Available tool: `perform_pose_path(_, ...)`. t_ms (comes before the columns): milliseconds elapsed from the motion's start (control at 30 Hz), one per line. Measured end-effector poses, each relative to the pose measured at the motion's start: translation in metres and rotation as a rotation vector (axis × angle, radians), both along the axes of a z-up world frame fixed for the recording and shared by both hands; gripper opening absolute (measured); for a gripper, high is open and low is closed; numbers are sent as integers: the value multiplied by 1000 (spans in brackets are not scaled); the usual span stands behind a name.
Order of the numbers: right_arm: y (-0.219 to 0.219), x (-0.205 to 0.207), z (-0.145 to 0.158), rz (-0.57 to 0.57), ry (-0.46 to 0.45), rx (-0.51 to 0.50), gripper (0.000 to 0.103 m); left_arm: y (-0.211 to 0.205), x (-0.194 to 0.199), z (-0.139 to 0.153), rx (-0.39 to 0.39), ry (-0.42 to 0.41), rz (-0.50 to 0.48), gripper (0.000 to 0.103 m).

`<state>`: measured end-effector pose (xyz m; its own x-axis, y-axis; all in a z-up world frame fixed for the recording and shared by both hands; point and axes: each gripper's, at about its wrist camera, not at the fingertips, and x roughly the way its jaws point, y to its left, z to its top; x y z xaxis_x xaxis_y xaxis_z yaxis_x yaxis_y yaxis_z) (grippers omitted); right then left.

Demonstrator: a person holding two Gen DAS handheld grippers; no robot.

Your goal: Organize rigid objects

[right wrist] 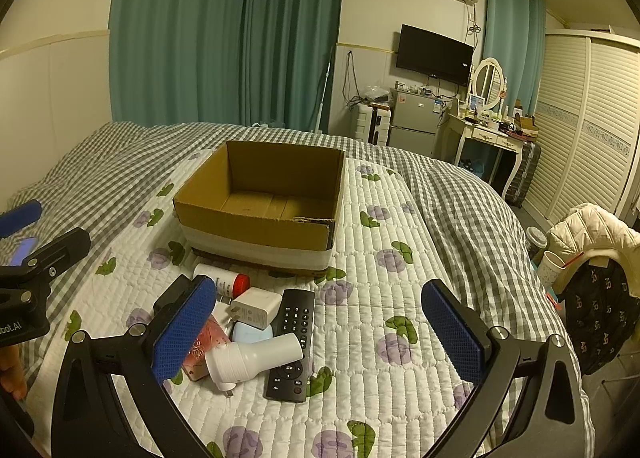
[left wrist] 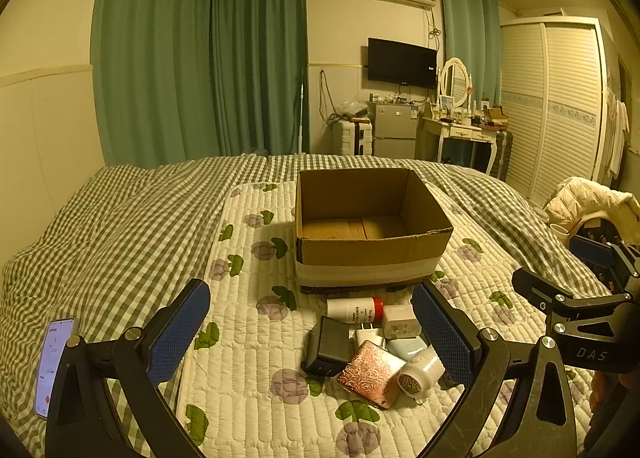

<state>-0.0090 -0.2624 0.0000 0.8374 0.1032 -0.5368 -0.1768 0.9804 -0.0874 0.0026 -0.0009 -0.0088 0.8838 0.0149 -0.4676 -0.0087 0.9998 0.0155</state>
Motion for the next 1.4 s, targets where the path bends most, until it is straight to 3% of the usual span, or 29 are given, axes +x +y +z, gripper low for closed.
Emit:
perform_pose_path(900,-1,2,-4,3,12,-7,103,1,10,-3,13,19,1,103)
perform_pose_path(1033,2,17,-13,22,59,2,103,12,32,-26,24,93,35,103)
perform_pose_path(1167,9,41,-40,24,144,0,103,21,53,-67,38,208,62,103)
perform_pose_path(1267,10,50,-65,12,212,-6,103,25,64,-96,6,289,76,102)
perform_pose_path(1400,13,50,-80,7,276,-48,103,22,67,-117,-29,333,76,102)
